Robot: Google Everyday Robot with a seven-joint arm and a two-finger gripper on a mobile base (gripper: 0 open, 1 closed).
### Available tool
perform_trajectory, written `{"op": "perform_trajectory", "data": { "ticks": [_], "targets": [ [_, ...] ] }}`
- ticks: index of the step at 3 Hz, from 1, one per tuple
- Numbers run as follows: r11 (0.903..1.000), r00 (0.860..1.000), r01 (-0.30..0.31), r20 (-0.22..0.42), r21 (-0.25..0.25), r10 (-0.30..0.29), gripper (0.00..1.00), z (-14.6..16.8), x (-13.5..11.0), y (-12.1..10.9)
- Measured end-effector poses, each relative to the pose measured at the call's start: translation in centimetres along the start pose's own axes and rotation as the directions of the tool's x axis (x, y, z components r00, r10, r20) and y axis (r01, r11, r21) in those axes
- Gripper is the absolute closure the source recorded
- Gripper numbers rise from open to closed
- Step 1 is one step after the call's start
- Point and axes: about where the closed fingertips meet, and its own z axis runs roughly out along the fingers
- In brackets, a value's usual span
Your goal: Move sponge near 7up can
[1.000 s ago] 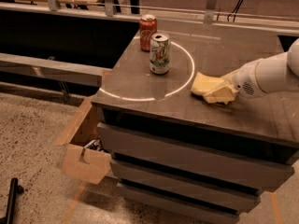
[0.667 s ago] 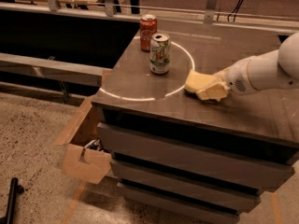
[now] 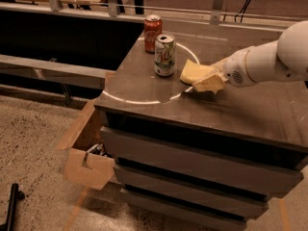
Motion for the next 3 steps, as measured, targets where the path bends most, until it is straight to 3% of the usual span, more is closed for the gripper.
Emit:
{"op": "perform_trajectory", "data": {
  "ticks": [2,3],
  "targets": [
    [1.0,1.0,0.007,-0.008,-0.001,-0.007,1.0,1.9,-0.8,-0.8],
    [0.9999,1.0,0.007,-0.016,-0.015,-0.007,0.84,2.7,-1.0,-0.6]
  ]
}}
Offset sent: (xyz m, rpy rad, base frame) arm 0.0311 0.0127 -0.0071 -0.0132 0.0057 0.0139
